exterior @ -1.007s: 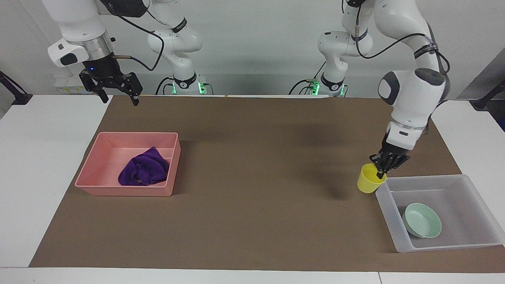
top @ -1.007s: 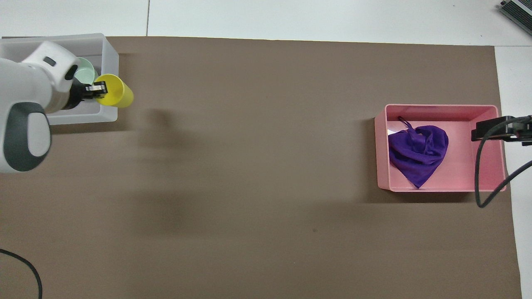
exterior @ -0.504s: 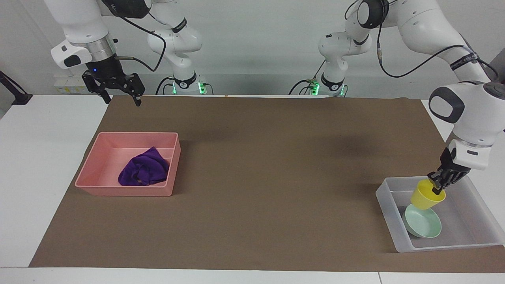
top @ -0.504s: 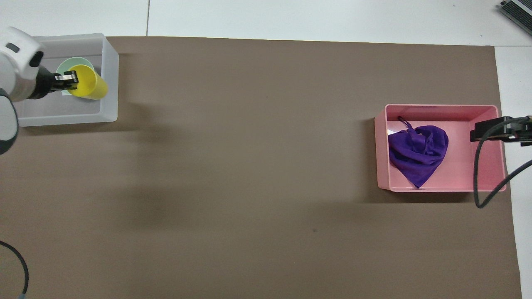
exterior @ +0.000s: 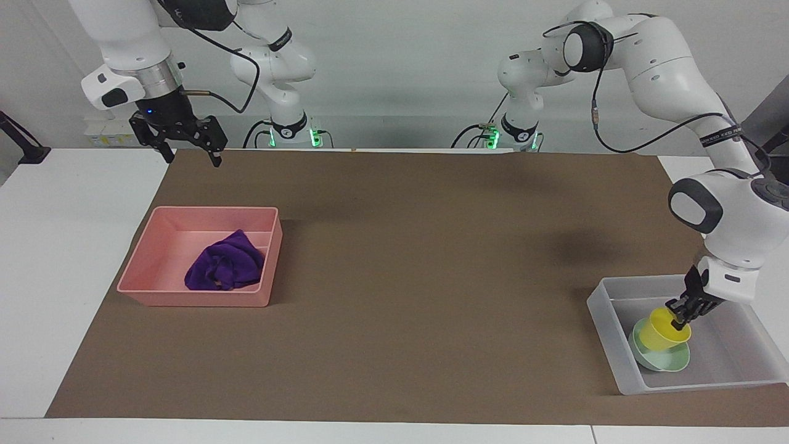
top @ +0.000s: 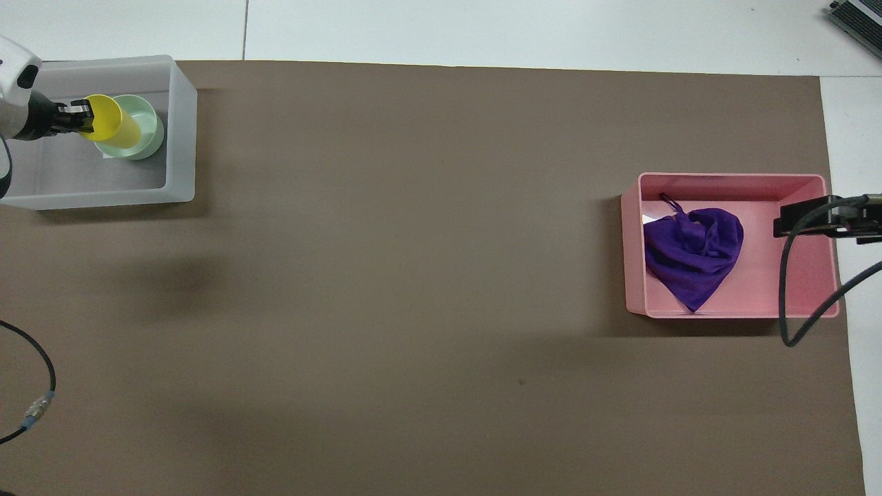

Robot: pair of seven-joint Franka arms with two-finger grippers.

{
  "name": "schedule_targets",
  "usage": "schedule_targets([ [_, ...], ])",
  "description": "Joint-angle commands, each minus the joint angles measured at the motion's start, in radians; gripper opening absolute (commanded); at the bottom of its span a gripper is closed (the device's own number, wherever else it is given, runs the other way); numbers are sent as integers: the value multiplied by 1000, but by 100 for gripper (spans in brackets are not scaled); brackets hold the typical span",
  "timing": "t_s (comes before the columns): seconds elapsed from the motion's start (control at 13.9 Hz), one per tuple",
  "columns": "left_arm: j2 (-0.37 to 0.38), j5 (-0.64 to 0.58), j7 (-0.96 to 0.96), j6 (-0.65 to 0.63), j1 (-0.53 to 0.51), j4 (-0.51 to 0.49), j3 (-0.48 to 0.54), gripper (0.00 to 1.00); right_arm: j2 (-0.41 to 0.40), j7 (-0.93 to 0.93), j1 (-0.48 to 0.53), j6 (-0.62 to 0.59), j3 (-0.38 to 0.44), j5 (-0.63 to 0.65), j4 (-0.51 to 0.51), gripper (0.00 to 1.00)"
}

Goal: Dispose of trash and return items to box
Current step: 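Release the yellow cup inside the bowl with the left gripper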

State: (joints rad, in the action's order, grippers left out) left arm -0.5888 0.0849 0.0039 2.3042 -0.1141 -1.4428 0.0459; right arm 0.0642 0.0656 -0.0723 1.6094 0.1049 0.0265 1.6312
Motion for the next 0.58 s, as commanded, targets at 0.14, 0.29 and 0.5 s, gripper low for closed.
schedule_targets([
  [0.14, 12, 24, 41, -37, -1, 5, -18, 100, 20, 20, 3, 4, -5, -5, 24, 100],
  [0.29, 61, 25, 92, -54, 10, -7, -23, 100, 20, 22, 3, 4, -5, -5, 24, 100],
  [0.5, 194, 16, 133, -164, 60, -51, -20, 100, 19, 33, 2, -23, -11, -2, 15, 100],
])
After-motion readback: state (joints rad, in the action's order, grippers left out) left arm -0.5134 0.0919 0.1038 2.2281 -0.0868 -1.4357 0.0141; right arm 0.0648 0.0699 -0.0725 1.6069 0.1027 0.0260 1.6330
